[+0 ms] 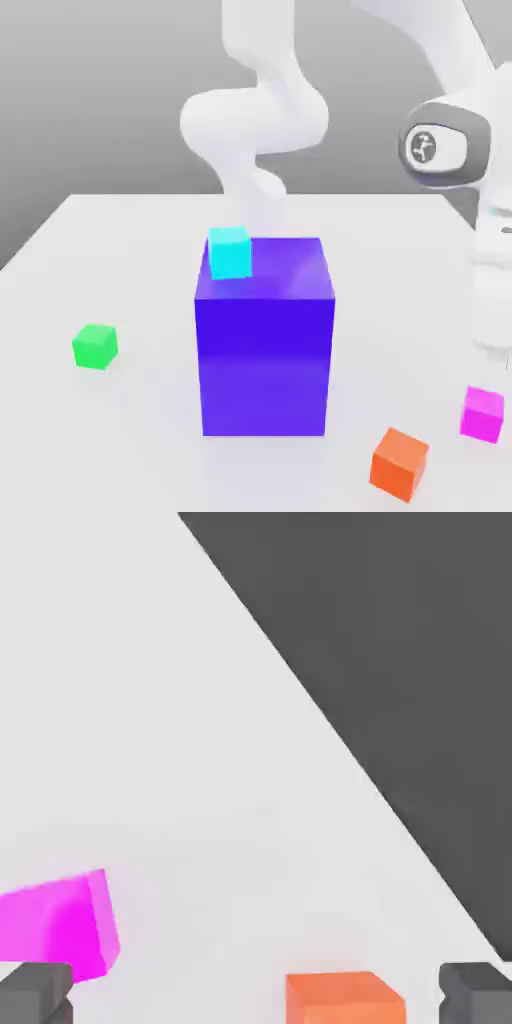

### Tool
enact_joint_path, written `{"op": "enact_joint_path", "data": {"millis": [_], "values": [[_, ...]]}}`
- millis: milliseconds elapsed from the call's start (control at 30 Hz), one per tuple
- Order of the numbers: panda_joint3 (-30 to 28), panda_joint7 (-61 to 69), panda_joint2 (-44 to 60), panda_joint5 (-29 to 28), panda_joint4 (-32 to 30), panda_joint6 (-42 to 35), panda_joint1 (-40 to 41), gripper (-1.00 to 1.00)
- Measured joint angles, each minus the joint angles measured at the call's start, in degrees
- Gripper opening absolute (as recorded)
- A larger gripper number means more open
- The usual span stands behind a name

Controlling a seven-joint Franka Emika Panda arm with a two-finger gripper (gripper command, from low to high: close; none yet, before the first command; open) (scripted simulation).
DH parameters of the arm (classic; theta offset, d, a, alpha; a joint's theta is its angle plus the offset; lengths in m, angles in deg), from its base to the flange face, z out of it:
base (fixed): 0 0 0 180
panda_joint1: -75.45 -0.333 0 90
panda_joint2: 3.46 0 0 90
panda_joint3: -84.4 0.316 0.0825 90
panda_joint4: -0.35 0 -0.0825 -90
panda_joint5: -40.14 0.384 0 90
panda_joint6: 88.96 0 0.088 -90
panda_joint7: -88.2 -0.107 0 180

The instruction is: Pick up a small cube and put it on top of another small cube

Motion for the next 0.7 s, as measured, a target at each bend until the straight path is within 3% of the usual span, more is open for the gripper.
{"op": "enact_joint_path", "data": {"millis": [100, 233, 267, 500, 700], "values": [[0.7, 0.7, 6.2, -1.9, -0.4, 3.0, -2.0, 0.0], [-3.9, -2.6, 14.6, -6.8, 1.2, 9.0, -6.1, 0.0], [-4.8, -3.2, 15.8, -7.6, 1.5, 9.9, -6.8, -1.0], [-4.7, -3.2, 15.8, -7.6, 1.5, 9.9, -6.7, -1.0], [0.5, 1.6, 5.6, -0.5, -0.5, 3.2, -2.0, -1.0]]}}
